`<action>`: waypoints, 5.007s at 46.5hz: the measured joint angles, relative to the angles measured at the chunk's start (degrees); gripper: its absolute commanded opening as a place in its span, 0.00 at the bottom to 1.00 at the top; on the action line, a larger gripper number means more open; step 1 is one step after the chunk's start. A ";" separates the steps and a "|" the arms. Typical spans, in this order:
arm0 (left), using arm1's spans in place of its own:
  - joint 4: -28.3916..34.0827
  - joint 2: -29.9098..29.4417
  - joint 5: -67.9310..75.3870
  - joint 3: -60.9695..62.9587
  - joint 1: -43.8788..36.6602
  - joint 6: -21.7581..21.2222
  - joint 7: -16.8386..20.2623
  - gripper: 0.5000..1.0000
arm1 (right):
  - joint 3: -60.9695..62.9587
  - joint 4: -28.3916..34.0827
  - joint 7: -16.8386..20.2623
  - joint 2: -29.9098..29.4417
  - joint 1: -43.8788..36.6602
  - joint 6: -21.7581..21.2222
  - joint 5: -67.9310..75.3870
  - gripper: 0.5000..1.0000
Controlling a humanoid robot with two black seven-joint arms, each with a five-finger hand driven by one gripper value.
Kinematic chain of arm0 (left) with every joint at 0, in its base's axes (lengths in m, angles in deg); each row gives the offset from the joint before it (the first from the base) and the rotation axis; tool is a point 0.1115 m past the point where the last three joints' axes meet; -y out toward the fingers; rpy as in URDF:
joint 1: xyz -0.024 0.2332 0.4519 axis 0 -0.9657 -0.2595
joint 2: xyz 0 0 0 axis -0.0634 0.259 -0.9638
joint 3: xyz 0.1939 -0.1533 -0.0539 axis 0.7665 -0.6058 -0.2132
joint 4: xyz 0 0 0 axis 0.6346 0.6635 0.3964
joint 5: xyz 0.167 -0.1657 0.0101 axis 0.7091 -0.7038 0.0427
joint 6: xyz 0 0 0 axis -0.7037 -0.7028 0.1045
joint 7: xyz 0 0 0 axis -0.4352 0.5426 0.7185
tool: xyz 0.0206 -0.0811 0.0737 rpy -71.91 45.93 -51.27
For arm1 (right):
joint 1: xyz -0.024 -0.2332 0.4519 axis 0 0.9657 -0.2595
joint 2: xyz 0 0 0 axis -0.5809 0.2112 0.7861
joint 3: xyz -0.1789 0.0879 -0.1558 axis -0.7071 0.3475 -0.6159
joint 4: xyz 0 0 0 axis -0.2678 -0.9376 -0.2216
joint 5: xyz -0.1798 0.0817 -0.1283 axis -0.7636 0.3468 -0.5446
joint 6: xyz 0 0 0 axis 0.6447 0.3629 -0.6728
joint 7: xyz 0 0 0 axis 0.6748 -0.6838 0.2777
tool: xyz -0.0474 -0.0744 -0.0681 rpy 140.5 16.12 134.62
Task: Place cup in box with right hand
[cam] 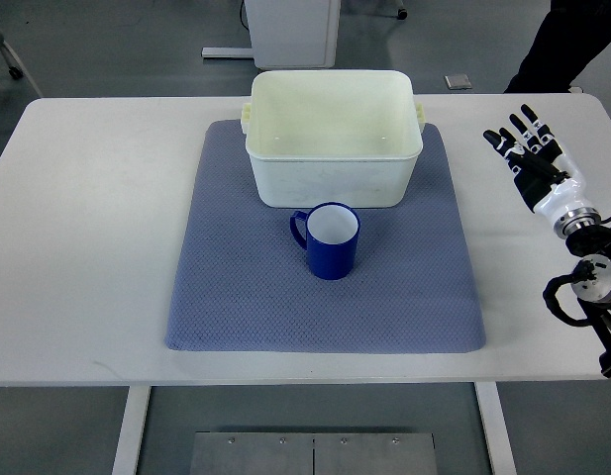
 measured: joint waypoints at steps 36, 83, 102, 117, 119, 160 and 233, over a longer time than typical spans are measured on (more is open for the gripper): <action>-1.05 0.00 -0.04 -0.14 -0.25 -0.05 0.02 1.00 | 0.05 -0.16 -0.05 0.42 -0.15 -0.42 0.00 1.00; -1.05 0.00 -0.01 -0.14 -0.25 -0.05 0.02 1.00 | 0.21 -0.07 -0.87 1.64 0.00 -2.19 0.00 1.00; -1.05 0.00 -0.01 -0.14 -0.25 -0.04 0.02 1.00 | 0.29 -0.61 -1.49 2.43 0.28 -2.22 0.00 1.00; -1.05 0.00 -0.02 -0.14 -0.25 -0.04 0.02 1.00 | -0.11 -1.12 -1.42 3.50 0.29 -2.99 0.09 1.00; -1.05 0.00 -0.02 -0.14 -0.25 -0.04 0.02 1.00 | -0.26 -0.95 -1.39 3.98 0.28 -3.13 0.09 1.00; -1.05 0.00 -0.02 -0.14 -0.25 -0.05 0.02 1.00 | -1.60 13.19 -1.50 8.77 -1.74 -19.29 -4.87 1.00; -1.05 0.00 -0.02 -0.14 -0.25 -0.03 0.02 1.00 | -19.57 14.88 -4.11 4.00 -1.61 -20.96 -19.90 1.00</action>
